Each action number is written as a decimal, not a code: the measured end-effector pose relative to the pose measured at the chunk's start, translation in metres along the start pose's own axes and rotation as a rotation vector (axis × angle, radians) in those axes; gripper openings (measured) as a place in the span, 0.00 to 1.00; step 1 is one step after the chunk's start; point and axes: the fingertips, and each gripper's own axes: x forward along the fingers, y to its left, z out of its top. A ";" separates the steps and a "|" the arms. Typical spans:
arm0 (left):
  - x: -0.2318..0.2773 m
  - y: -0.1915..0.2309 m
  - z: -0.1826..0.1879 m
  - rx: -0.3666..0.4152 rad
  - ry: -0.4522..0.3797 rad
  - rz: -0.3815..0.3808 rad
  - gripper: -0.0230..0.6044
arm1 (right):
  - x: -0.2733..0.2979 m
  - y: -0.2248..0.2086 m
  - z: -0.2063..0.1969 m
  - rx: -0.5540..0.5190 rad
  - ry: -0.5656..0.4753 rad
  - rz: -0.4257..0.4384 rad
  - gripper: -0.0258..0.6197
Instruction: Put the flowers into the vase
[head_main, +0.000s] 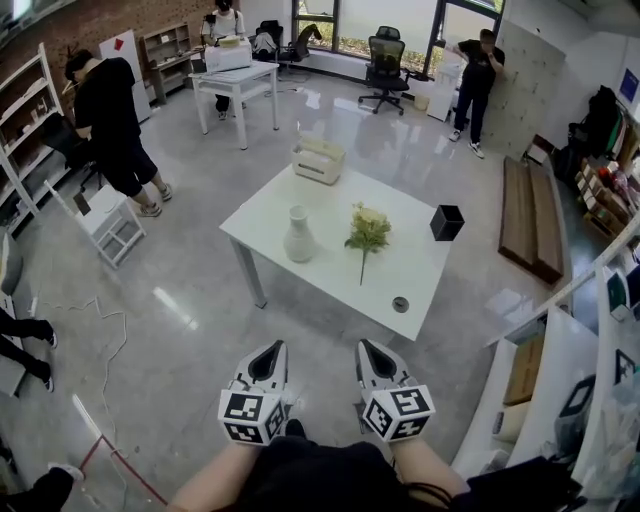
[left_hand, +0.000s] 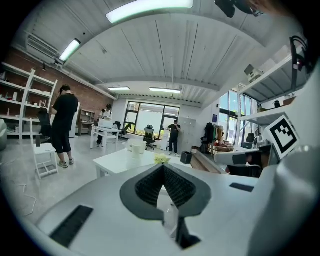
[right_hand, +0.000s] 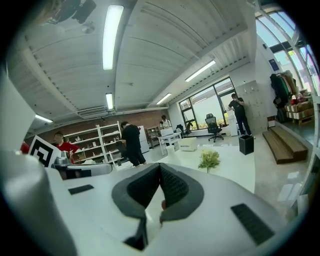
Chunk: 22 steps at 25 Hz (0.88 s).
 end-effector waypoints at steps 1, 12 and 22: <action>0.008 0.011 0.006 0.004 -0.002 -0.006 0.04 | 0.013 0.002 0.006 -0.016 -0.011 -0.010 0.04; 0.108 0.070 0.035 -0.010 0.008 -0.041 0.04 | 0.123 -0.020 0.040 -0.058 -0.018 -0.039 0.04; 0.221 0.085 0.080 -0.008 -0.022 0.033 0.04 | 0.213 -0.082 0.100 -0.085 -0.039 0.067 0.04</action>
